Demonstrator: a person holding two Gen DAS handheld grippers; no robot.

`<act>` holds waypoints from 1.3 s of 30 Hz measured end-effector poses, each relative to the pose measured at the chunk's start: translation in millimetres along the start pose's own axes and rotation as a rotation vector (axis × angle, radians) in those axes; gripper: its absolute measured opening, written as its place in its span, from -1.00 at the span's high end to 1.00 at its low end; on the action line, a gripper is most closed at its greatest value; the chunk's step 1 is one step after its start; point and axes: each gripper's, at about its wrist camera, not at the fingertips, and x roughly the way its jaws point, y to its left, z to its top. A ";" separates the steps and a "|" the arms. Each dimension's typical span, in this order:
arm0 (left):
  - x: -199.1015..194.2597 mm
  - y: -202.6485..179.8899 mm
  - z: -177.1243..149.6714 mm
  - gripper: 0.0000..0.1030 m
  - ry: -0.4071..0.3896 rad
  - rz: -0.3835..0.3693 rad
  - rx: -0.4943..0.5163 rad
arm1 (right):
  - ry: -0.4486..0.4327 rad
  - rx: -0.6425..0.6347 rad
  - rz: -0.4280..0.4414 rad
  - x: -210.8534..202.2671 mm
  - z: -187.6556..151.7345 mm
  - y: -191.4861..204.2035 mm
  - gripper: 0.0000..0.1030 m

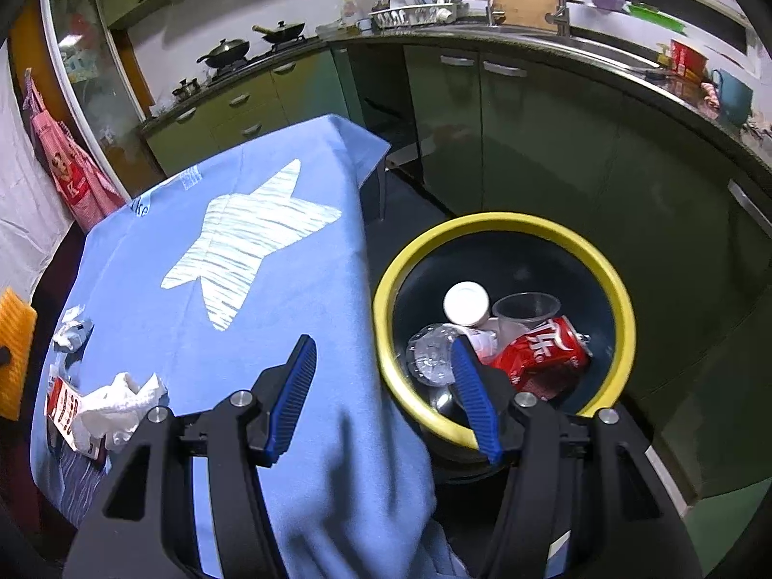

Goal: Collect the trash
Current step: 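Carry the orange mesh sleeve over the bin and open the left tool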

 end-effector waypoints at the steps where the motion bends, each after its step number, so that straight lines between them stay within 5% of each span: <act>1: -0.2 -7.0 4.8 0.71 -0.004 -0.017 0.020 | -0.006 0.007 -0.005 -2.7 0.0 -2.7 -0.08; 8: 41.1 -91.4 58.0 0.71 0.046 -0.188 0.227 | -0.015 0.057 -0.065 -17.8 -7.5 -30.2 -0.08; 16: 125.0 -232.3 120.1 0.71 0.183 -0.389 0.415 | -0.022 0.146 -0.149 -42.8 -27.7 -77.3 -0.08; 25: 232.8 -364.0 131.8 0.68 0.333 -0.361 0.525 | -0.005 0.200 -0.176 -48.1 -44.1 -107.0 -0.08; 27: 254.3 -381.2 133.0 0.52 0.349 -0.343 0.519 | -0.003 0.210 -0.180 -49.6 -47.3 -111.0 -0.09; 31: 275.4 -402.6 139.8 -0.19 0.319 -0.320 0.529 | -0.001 0.222 -0.187 -51.3 -49.8 -115.7 -0.14; 36: 260.1 -396.7 146.8 -0.60 0.289 -0.328 0.529 | 0.006 0.214 -0.182 -50.2 -49.5 -111.9 -0.14; 39: 233.6 -380.6 144.2 -0.61 0.268 -0.360 0.526 | 0.008 0.205 -0.177 -47.8 -47.4 -106.8 -0.14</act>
